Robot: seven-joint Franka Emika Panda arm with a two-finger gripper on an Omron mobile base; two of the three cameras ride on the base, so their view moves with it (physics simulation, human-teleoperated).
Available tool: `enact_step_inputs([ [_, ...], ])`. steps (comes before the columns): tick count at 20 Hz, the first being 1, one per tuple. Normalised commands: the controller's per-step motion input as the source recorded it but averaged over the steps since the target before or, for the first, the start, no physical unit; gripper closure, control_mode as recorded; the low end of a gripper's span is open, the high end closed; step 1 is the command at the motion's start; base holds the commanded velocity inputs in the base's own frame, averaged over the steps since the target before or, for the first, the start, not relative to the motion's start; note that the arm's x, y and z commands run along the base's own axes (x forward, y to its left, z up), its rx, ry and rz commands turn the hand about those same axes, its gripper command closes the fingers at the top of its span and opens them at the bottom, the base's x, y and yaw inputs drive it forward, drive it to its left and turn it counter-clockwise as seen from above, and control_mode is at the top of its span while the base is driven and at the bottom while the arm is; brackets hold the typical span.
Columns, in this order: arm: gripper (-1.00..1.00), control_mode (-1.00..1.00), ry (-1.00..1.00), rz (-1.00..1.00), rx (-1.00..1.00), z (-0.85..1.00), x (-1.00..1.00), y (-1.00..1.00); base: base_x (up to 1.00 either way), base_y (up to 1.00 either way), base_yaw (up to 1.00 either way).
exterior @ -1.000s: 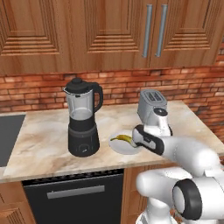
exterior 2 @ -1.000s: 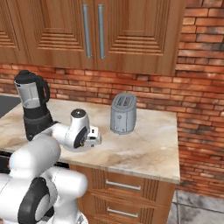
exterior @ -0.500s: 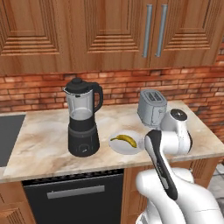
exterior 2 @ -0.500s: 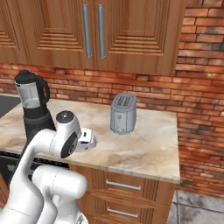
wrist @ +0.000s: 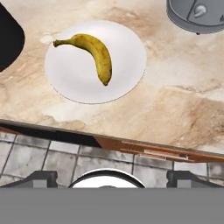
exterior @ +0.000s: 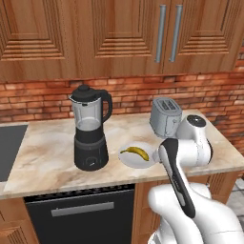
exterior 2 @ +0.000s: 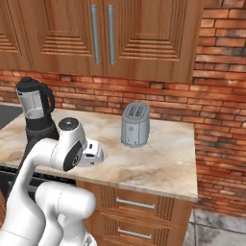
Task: Pick the mango and banana from the fridge and place them on the plate next to the blender to make a fruit smoothie.
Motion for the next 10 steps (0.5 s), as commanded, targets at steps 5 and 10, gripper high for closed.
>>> enact_step_inputs([
  [5, -1.0, -1.0, 0.02, 0.0, -0.03, -0.02, -0.01, 0.22, 0.0, 0.0, 0.0],
  [10, -1.0, -1.0, 0.0, 0.0, 0.0, -0.11, -0.2, 0.06, 0.0, 0.0, 0.0],
])
